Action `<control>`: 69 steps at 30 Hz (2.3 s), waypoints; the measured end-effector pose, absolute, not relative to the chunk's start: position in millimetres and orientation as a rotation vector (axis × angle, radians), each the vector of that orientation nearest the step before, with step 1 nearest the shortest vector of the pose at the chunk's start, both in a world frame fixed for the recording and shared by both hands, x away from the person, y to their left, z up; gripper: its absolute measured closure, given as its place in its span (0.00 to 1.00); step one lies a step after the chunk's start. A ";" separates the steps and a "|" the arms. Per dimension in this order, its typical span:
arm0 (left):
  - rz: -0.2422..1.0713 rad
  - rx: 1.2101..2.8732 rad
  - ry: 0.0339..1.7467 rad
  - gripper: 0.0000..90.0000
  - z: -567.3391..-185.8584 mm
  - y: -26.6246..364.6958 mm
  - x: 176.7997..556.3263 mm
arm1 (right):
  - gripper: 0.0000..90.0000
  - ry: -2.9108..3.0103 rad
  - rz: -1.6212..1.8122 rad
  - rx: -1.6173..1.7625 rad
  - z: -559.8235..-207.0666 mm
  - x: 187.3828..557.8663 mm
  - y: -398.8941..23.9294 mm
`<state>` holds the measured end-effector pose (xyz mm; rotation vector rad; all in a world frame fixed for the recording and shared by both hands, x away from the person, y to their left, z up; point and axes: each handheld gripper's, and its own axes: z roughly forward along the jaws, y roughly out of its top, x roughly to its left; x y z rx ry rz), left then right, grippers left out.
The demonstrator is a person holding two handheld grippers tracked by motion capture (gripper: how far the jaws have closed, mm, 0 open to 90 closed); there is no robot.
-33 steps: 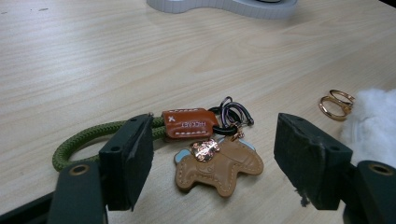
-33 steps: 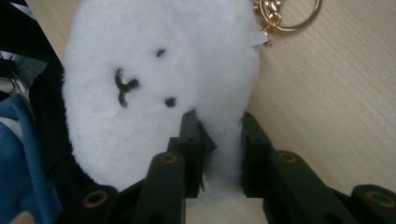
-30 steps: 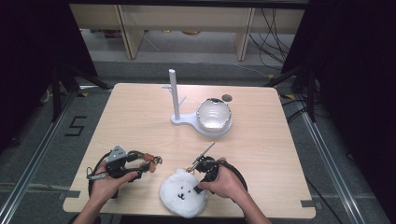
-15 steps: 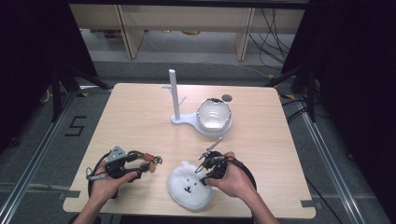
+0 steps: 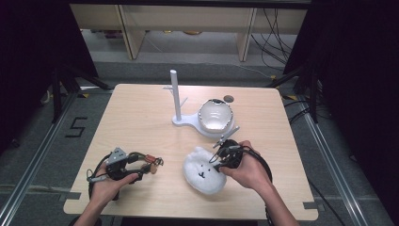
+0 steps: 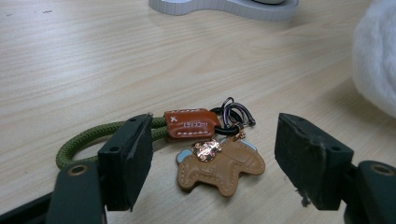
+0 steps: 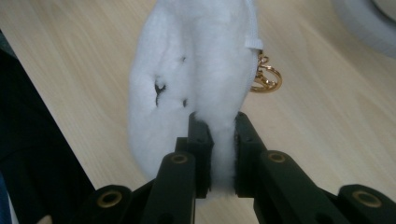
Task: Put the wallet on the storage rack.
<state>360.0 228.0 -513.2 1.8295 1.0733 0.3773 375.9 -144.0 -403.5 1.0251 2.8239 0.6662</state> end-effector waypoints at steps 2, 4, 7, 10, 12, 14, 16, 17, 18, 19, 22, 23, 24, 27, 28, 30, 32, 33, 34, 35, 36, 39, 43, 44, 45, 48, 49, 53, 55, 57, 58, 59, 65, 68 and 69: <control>0.379 1.831 1.073 0.30 -513.3 228.2 360.0 | 0.91 2.805 0.670 1.029 -399.0 378.1 -147.8; 0.378 1.827 1.074 0.30 -513.5 227.8 359.8 | 0.91 2.788 0.669 1.041 -394.3 380.0 -151.3; 0.380 1.833 1.073 0.31 -513.4 227.7 359.4 | 0.91 2.760 0.679 1.048 -387.6 383.6 -156.1; 0.373 1.832 1.067 0.31 -513.6 227.8 359.5 | 0.91 2.738 0.678 1.060 -381.0 387.0 -160.5; 0.374 1.832 1.066 0.31 -513.7 227.8 359.5 | 0.91 2.733 0.683 1.084 -379.0 387.2 -161.2; 0.382 1.838 1.075 0.31 -513.3 227.6 358.9 | 0.91 2.711 0.682 1.063 -372.6 392.1 -165.6; 0.381 1.837 1.074 0.31 -513.5 227.2 358.8 | 0.91 2.703 0.680 1.064 -369.3 394.0 -167.1; 0.380 1.838 1.073 0.31 -513.5 227.2 358.7 | 0.91 2.707 0.684 1.066 -367.6 395.1 -167.6; 0.379 1.838 1.073 0.31 -513.5 227.1 358.6 | 0.91 2.691 0.682 1.078 -365.5 395.9 -168.5; 0.379 1.838 1.073 0.31 -513.5 227.0 358.5 | 0.91 2.692 0.683 1.083 -363.1 396.6 -169.5; 0.379 1.841 1.073 0.31 -513.6 227.2 358.6 | 0.91 2.678 0.690 1.075 -358.9 399.1 -171.5; 0.379 1.842 1.074 0.31 -513.8 227.3 358.6 | 0.91 2.662 0.685 1.067 -353.0 402.3 -174.0; 0.376 1.838 1.070 0.31 -514.2 227.3 358.8 | 0.91 2.660 0.687 1.080 -351.3 402.8 -174.2; 0.376 1.839 1.070 0.31 -514.3 227.4 358.7 | 0.91 2.643 0.687 1.073 -345.0 407.3 -175.8; 0.375 1.839 1.071 0.31 -514.4 227.3 358.7 | 0.91 2.642 0.681 1.064 -343.1 409.2 -176.5; 0.376 1.840 1.070 0.31 -514.5 227.4 358.7 | 0.91 2.637 0.677 1.051 -339.8 412.2 -177.1; 0.375 1.839 1.072 0.31 -514.6 227.5 358.7 | 0.91 2.635 0.676 1.041 -338.4 413.7 -177.2; 0.376 1.840 1.072 0.31 -514.7 227.5 358.7 | 0.91 2.631 0.671 1.043 -335.2 416.6 -177.9; 0.376 1.840 1.072 0.31 -514.7 227.5 358.7 | 0.91 2.633 0.667 1.037 -333.8 418.1 -178.2; 0.374 1.840 1.072 0.31 -514.7 227.5 358.6 | 0.91 2.623 0.662 1.047 -332.3 419.4 -178.4; 0.373 1.840 1.073 0.31 -514.8 227.5 358.5 | 0.91 2.627 0.664 1.043 -331.2 421.2 -179.0; 0.374 1.840 1.074 0.31 -514.8 227.8 358.6 | 0.91 2.614 0.666 1.048 -327.8 425.6 -179.6; 0.374 1.835 1.075 0.31 -514.6 227.5 358.6 | 0.91 2.609 0.663 1.049 -323.3 430.5 -179.7; 0.374 1.835 1.075 0.31 -514.6 227.5 358.6 | 0.91 2.608 0.666 1.027 -322.7 432.5 -180.1; 0.375 1.838 1.074 0.31 -514.6 227.8 358.7 | 0.91 2.606 0.663 1.041 -321.6 433.2 -179.7; 0.375 1.840 1.074 0.31 -514.6 227.9 358.8 | 0.91 2.602 0.668 1.053 -319.3 435.9 -179.8; 0.374 1.839 1.075 0.31 -514.5 227.8 358.9 | 0.91 2.591 0.668 1.044 -316.9 438.5 -180.5; 0.374 1.840 1.074 0.31 -514.7 227.5 359.0 | 0.91 2.589 0.661 1.050 -312.3 443.0 -180.5; 0.374 1.841 1.073 0.31 -514.5 227.4 359.1 | 0.91 2.585 0.655 1.056 -310.7 445.4 -180.6; 0.375 1.840 1.073 0.31 -514.4 227.4 359.2 | 0.91 2.585 0.653 1.051 -309.4 448.0 -181.1; 0.375 1.839 1.073 0.31 -514.3 227.3 359.2 | 0.91 2.587 0.650 1.042 -308.9 449.4 -181.6; 0.375 1.838 1.074 0.31 -514.3 227.3 359.2 | 0.91 2.584 0.646 1.042 -308.4 450.7 -181.2; 0.375 1.838 1.074 0.31 -514.4 227.2 359.2 | 0.91 2.585 0.631 1.034 -307.6 456.0 -181.5; 0.375 1.839 1.074 0.31 -514.4 227.2 359.2 | 0.91 2.588 0.633 1.031 -307.9 457.8 -181.4; 0.375 1.840 1.074 0.31 -514.4 227.2 359.2 | 0.91 2.593 0.629 1.025 -307.8 460.0 -181.7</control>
